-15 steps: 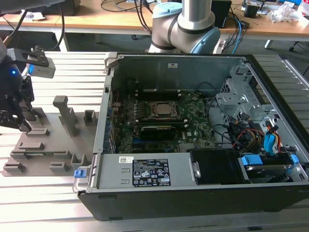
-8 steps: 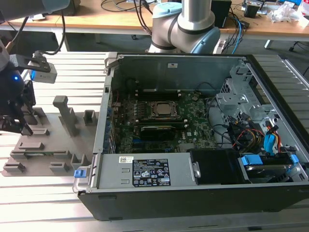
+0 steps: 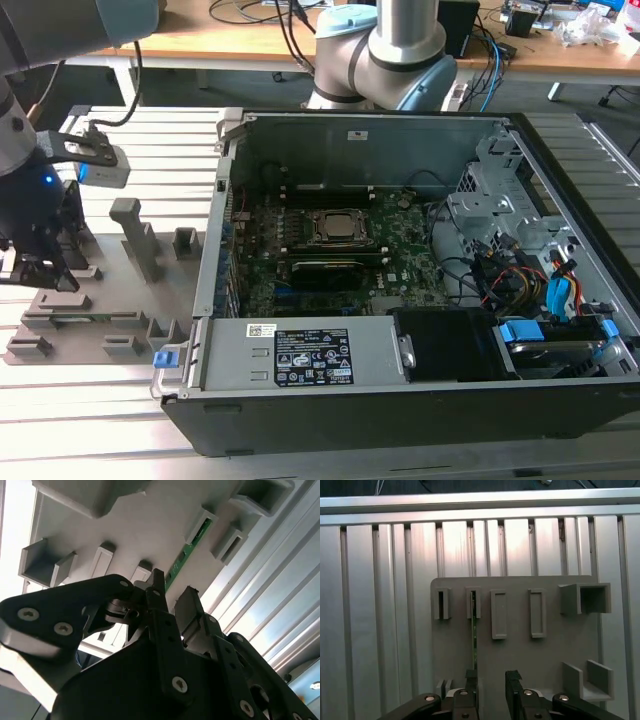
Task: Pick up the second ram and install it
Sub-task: 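Pick up the second ram and move it above second insertion slot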
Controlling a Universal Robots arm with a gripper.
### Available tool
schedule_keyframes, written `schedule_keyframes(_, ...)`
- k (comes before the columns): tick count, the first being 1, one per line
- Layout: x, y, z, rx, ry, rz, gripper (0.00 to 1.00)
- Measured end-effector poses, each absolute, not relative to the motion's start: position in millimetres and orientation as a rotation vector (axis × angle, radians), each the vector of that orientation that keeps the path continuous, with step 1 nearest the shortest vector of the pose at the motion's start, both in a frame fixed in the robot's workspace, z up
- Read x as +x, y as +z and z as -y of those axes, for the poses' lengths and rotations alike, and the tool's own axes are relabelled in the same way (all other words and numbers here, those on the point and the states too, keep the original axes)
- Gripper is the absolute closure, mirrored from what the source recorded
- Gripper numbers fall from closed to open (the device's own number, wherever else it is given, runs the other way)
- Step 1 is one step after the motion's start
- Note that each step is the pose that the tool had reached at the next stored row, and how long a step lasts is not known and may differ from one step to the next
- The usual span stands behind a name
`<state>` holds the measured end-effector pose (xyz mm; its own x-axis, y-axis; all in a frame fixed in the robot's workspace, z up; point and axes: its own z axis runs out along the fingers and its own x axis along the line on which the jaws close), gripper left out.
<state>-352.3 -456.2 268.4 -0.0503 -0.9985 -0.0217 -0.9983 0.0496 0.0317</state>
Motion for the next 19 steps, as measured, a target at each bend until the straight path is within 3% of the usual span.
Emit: schedule_keyframes(19, -351.9, 242.1, 462.7, 2.162, -0.059, 2.270, 0.64)
